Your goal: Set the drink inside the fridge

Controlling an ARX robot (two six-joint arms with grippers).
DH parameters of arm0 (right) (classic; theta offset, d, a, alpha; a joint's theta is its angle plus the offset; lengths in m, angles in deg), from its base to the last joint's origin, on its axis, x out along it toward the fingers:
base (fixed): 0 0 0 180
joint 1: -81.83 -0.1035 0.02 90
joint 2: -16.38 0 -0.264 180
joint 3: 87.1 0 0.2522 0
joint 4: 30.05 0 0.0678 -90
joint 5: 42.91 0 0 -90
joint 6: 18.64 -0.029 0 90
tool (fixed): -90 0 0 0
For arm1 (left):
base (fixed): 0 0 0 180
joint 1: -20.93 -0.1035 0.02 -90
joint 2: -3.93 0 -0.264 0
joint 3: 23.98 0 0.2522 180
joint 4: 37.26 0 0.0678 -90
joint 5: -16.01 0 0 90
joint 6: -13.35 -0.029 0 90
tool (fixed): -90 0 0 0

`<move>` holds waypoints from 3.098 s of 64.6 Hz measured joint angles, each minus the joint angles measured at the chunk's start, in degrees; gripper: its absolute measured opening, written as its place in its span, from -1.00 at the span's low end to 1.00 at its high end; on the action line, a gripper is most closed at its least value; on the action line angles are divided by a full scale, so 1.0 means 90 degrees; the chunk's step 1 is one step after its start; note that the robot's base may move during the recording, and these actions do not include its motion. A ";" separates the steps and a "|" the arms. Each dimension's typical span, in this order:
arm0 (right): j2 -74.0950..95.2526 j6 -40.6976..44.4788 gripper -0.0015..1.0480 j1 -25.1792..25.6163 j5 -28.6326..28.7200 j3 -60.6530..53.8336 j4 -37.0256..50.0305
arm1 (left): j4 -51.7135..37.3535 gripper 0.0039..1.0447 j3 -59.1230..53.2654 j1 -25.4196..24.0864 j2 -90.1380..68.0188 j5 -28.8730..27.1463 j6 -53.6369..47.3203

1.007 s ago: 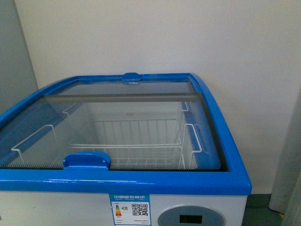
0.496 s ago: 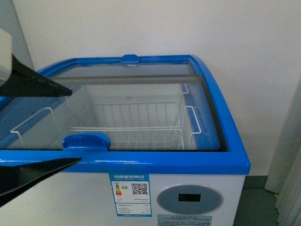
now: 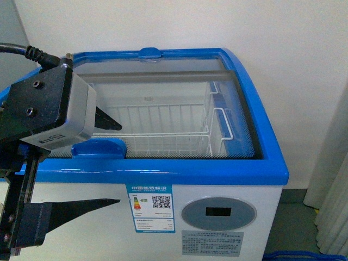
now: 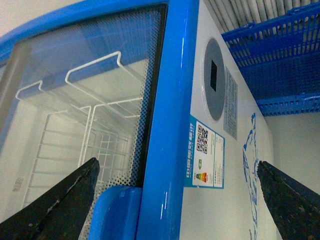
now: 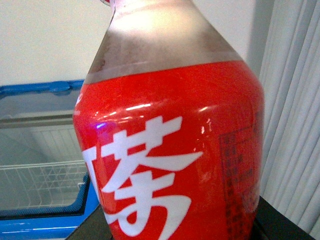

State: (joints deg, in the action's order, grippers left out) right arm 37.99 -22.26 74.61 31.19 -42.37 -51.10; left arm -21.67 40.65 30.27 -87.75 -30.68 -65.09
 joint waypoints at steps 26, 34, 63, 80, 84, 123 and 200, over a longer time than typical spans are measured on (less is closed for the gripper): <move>0.0000 0.0000 -0.26 -0.0002 0.0000 0.0000 0.0000 | -0.0214 0.85 0.0952 -0.0262 -0.0556 -0.0097 0.0073; 0.0000 0.0000 -0.26 -0.0002 0.0000 0.0000 0.0000 | -0.0146 0.85 0.1171 -0.0367 -0.0697 -0.0129 0.0126; 0.0000 0.0000 -0.26 -0.0002 0.0000 0.0000 0.0000 | 0.0233 0.85 0.1239 -0.0534 -0.0806 -0.0112 0.0129; 0.0000 0.0000 -0.26 -0.0002 0.0000 0.0000 0.0000 | 0.0053 0.85 0.1428 -0.0561 -0.1190 -0.0214 0.0153; 0.0000 0.0000 -0.26 -0.0002 0.0000 0.0000 0.0000 | -0.0109 0.85 0.1540 -0.0554 -0.1302 -0.0311 0.0177; 0.0000 0.0000 -0.26 -0.0002 -0.0002 0.0000 0.0000 | -0.3543 0.85 0.3606 -0.0415 -0.2975 -0.2278 0.0811; 0.0209 -0.0024 -0.27 0.0328 0.0852 0.0376 -0.0930 | -0.1651 0.04 -0.4452 -0.1025 0.7417 -0.4809 0.8939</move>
State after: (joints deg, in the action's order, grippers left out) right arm 39.87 -22.48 77.56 38.86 -38.99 -59.47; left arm -36.54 0.59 21.05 -21.00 -73.95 15.37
